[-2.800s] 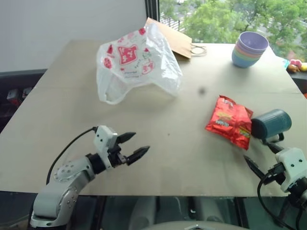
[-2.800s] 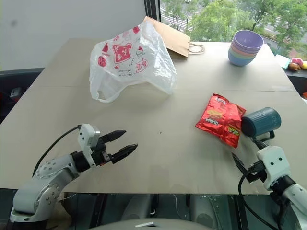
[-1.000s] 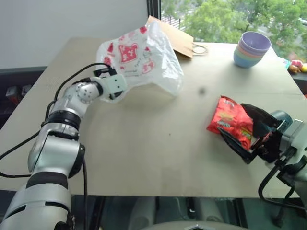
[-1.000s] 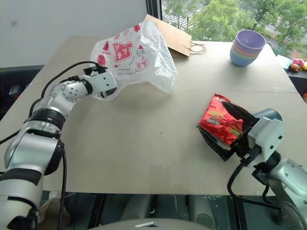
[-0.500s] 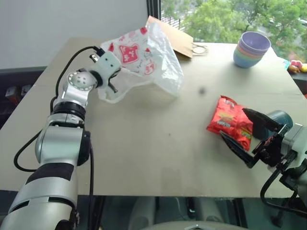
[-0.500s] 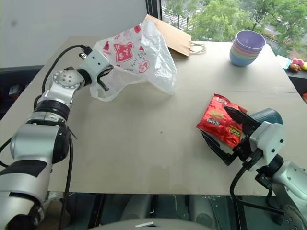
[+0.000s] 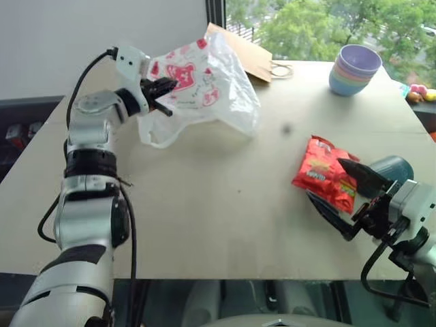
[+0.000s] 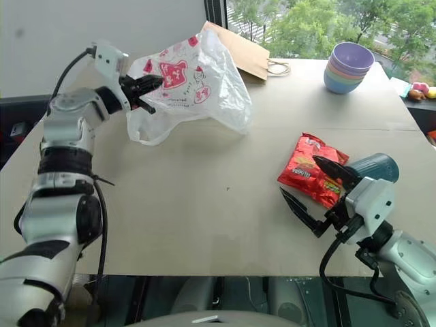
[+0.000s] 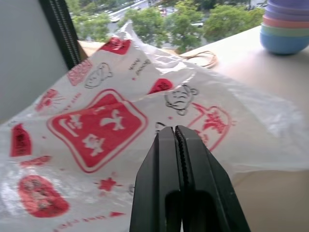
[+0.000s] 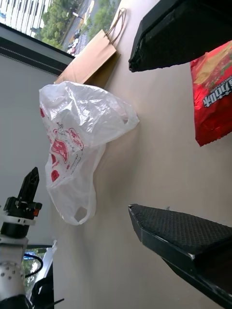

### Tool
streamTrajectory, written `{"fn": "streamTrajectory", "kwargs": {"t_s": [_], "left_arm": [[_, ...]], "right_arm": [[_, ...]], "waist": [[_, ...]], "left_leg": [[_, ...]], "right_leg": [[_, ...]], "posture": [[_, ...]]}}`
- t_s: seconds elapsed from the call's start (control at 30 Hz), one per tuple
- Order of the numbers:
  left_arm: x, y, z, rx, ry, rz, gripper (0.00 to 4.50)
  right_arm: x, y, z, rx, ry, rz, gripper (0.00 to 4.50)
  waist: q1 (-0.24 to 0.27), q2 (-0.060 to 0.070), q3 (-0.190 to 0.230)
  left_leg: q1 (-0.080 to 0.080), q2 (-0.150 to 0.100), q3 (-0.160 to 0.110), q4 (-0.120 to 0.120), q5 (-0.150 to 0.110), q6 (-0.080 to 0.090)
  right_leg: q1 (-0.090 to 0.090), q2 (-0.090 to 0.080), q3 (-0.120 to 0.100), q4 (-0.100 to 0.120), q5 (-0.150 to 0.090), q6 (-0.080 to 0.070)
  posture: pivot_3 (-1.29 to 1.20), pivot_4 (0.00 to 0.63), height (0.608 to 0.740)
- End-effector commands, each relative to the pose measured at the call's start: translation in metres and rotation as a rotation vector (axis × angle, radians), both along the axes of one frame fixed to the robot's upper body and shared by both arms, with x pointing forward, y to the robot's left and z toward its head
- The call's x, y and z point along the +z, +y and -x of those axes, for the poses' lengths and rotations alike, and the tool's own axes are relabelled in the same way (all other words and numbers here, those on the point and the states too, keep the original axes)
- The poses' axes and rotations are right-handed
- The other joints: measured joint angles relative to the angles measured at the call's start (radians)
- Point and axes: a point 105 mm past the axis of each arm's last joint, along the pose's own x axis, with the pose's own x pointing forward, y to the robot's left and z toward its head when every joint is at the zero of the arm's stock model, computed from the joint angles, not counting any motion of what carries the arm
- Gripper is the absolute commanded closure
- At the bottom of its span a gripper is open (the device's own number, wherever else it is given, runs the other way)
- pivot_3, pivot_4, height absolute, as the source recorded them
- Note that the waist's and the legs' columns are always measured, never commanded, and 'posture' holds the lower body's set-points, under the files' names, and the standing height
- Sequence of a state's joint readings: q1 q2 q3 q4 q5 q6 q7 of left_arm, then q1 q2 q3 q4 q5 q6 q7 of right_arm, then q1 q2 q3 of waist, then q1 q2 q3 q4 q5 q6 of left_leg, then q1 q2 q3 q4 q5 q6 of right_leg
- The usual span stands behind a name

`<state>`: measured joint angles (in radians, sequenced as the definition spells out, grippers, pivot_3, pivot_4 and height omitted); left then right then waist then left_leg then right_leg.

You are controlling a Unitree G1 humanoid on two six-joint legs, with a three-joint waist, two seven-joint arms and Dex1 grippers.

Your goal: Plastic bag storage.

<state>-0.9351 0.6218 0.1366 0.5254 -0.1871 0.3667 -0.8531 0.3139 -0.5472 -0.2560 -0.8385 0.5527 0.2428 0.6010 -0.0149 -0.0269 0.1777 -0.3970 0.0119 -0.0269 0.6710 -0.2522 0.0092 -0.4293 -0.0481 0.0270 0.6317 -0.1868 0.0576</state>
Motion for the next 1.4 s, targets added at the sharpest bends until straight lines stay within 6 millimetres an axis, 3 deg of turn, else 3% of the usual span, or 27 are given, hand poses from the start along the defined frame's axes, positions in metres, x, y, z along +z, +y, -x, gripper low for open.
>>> {"fn": "streamTrajectory", "kwargs": {"t_s": [0.03, 0.13, 0.27, 0.37, 0.73, 0.83, 0.97, 1.13, 1.3, 1.4], "left_arm": [[0.01, 0.009, 0.01, 0.066, -0.181, -0.363, 4.24], [-0.003, 0.022, 0.006, 0.136, -0.265, -0.658, 3.31], [-0.002, 0.013, -0.001, 0.174, -0.418, -0.794, 1.47], [-0.016, 0.007, -0.01, 0.141, -0.37, -0.837, 0.1], [-0.032, 0.005, -0.053, 0.245, -0.335, -1.176, 0.1], [-0.036, 0.008, -0.055, 0.244, -0.301, -1.218, 0.8], [-0.034, 0.012, -0.055, 0.248, -0.276, -1.177, 2.55], [-0.035, 0.015, -0.05, 0.242, -0.003, -0.574, 4.4], [-0.021, 0.011, -0.039, 0.121, 0.161, -0.174, 4.4], [-0.007, 0.005, -0.028, 0.009, 0.234, -0.033, 4.4]], "right_arm": [[0.007, 0.003, 0.002, 0.016, -0.053, -0.004, 0.0], [0.006, 0.006, 0.001, 0.021, -0.057, -0.008, 0.0], [0.006, 0.008, 0.002, 0.016, -0.06, -0.011, 0.0], [0.006, 0.008, 0.004, 0.008, -0.062, -0.011, 0.0], [0.008, 0.012, 0.006, -0.019, -0.068, -0.018, 0.0], [0.01, 0.013, 0.005, -0.02, -0.073, -0.019, 0.0], [0.012, 0.014, 0.005, -0.022, -0.075, -0.015, 0.0], [0.011, 0.015, 0.004, -0.025, -0.072, -0.002, 0.0], [0.001, 0.014, 0.0, -0.035, -0.056, 0.073, 0.0], [-0.01, 0.01, -0.004, -0.07, -0.042, 0.161, 0.0]], "waist": [[0.001, 0.0, 0.0], [0.002, 0.0, 0.0], [0.02, -0.001, -0.001], [0.031, -0.001, -0.001], [0.032, -0.003, -0.002], [0.023, -0.003, -0.002], [0.011, -0.003, -0.001], [0.008, -0.003, -0.001], [0.004, -0.003, -0.001], [0.002, -0.003, -0.001]], "left_leg": [[0.0, 0.0, 0.0, 0.0, 0.0, 0.0], [0.002, 0.0, 0.0, 0.0, 0.0, 0.0], [0.002, 0.0, 0.0, 0.001, 0.0, 0.0], [0.001, -0.001, 0.001, 0.001, 0.0, 0.0], [0.0, -0.001, -0.001, 0.003, 0.0, 0.0], [-0.001, -0.001, 0.0, 0.003, 0.0, 0.0], [-0.001, -0.001, 0.0, 0.001, 0.0, 0.0], [-0.002, -0.001, 0.0, 0.002, 0.0, 0.0], [-0.002, -0.001, -0.001, 0.002, 0.0, 0.0], [-0.002, -0.001, -0.001, 0.002, 0.0, 0.0]], "right_leg": [[0.0, 0.0, 0.0, 0.0, 0.0, 0.0], [0.0, 0.001, 0.0, 0.001, 0.0, 0.0], [0.001, 0.0, 0.0, 0.001, -0.001, 0.001], [0.001, 0.0, 0.0, 0.0, 0.0, 0.001], [0.002, 0.0, -0.002, -0.001, 0.0, 0.001], [0.002, 0.0, -0.001, -0.001, 0.0, 0.001], [0.0, 0.0, -0.001, -0.001, 0.0, 0.001], [0.0, 0.0, -0.001, -0.001, 0.0, 0.001], [0.0, 0.0, -0.001, -0.001, 0.0, 0.001], [0.0, 0.0, -0.001, 0.0, 0.0, 0.001]], "posture": [[0.0, 0.15, 0.74], [0.0, 0.15, 0.74], [0.0, 0.15, 0.74], [0.0, 0.15, 0.74], [0.0, 0.15, 0.74], [0.0, 0.15, 0.74], [0.0, 0.15, 0.74], [0.0, 0.15, 0.74], [0.0, 0.15, 0.74], [0.0, 0.15, 0.74]]}}
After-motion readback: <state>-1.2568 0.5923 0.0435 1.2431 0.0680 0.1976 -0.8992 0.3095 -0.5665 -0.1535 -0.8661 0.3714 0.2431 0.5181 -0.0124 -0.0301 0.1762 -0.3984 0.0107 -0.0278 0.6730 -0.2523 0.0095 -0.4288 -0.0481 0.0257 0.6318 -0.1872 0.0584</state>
